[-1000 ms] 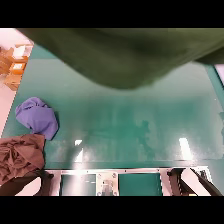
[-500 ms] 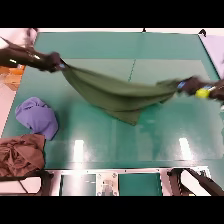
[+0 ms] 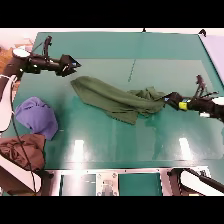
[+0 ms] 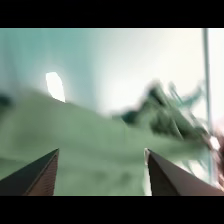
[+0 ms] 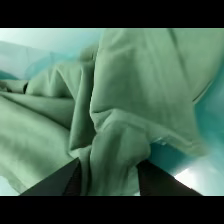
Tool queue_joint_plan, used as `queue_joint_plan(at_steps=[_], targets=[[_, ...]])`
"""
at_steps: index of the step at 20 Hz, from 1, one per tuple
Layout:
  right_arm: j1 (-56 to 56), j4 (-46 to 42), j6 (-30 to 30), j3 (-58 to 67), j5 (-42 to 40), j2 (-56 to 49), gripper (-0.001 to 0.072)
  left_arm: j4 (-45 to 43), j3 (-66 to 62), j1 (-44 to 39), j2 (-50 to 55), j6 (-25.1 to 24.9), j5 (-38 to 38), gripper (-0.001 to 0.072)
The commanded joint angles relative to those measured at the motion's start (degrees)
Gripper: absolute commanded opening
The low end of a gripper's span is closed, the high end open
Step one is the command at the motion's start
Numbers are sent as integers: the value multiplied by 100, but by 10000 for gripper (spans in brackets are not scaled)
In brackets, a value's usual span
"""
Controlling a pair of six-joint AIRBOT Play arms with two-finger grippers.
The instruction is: Fold the shirts.
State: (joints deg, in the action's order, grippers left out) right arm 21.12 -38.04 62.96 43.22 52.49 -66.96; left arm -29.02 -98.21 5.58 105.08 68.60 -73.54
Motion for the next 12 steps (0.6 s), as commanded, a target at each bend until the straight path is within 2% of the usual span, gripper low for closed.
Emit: queue_joint_plan(at_steps=[1, 2, 4, 8, 12], targets=[[721, -765, 402, 769, 1104, -72, 430, -557, -254, 153, -160, 1016, -1670, 597], [962, -892, 437, 894, 1287, -72, 455, -986, 9, 81, -374, 1211, -1858, 597], [1410, -953, 433, 962, 1355, -76, 454, -1370, 1005, -205, -979, 1257, -1604, 598], [1572, -828, 387, 979, 1119, -542, 454, -1342, 3375, -1421, -2133, 1198, 326, 598], [1226, -199, 105, 1373, 1187, -1523, 453, -1058, 4297, -3239, -2004, 1484, 2315, 598]])
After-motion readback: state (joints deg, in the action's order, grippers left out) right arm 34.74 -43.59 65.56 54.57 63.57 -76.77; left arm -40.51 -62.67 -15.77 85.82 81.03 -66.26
